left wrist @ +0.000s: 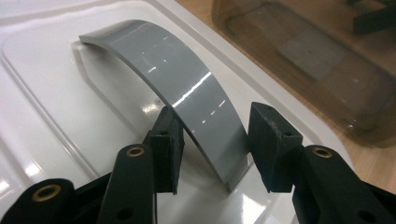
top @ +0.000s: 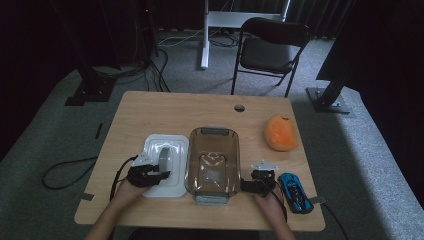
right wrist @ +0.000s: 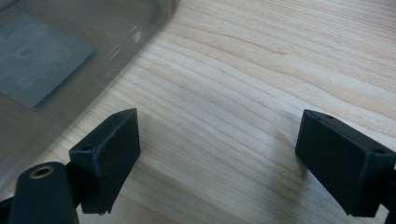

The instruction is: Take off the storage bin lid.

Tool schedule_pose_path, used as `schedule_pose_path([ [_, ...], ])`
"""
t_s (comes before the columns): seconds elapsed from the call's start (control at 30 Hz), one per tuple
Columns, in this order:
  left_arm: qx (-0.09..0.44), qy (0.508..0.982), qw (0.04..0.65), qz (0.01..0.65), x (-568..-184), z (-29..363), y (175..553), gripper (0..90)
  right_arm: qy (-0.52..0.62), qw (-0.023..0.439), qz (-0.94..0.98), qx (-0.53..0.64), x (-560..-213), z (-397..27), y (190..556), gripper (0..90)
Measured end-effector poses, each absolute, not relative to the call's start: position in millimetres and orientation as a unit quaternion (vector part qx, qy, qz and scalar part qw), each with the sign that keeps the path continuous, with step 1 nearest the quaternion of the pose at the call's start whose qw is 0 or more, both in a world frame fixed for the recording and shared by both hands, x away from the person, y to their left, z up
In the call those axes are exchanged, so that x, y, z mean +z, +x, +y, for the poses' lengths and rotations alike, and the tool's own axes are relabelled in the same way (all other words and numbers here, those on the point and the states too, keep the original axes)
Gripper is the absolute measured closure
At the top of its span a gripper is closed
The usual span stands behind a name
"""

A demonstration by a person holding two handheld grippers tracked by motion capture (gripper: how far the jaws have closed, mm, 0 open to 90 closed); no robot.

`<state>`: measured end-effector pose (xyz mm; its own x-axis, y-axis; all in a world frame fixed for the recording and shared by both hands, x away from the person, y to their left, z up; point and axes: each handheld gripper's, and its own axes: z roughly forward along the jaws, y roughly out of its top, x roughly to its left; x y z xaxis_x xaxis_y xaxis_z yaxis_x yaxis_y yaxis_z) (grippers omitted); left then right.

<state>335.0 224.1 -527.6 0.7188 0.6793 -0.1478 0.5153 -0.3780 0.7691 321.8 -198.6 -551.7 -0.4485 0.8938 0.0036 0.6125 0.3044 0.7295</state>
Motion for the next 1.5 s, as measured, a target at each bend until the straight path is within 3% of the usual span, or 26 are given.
schedule_pose_path([
  [0.2,0.098,0.821,0.414,0.381,-535,224,341,54.0,0.483,0.207,0.781,0.339,-552,-199,322,13.1],
  [0.4,0.113,0.815,0.415,0.388,-531,225,341,31.4,0.482,0.207,0.781,0.339,-552,-199,322,13.1],
  [0.93,0.14,0.802,0.399,0.421,-530,238,337,8.9,0.482,0.207,0.781,0.339,-552,-199,322,13.1],
  [1.0,0.14,0.801,0.396,0.426,-529,241,336,2.4,0.482,0.207,0.781,0.339,-552,-199,322,13.1],
  [1.5,0.166,0.772,0.403,0.462,-526,273,327,0.1,0.482,0.207,0.781,0.339,-552,-199,322,13.1],
])
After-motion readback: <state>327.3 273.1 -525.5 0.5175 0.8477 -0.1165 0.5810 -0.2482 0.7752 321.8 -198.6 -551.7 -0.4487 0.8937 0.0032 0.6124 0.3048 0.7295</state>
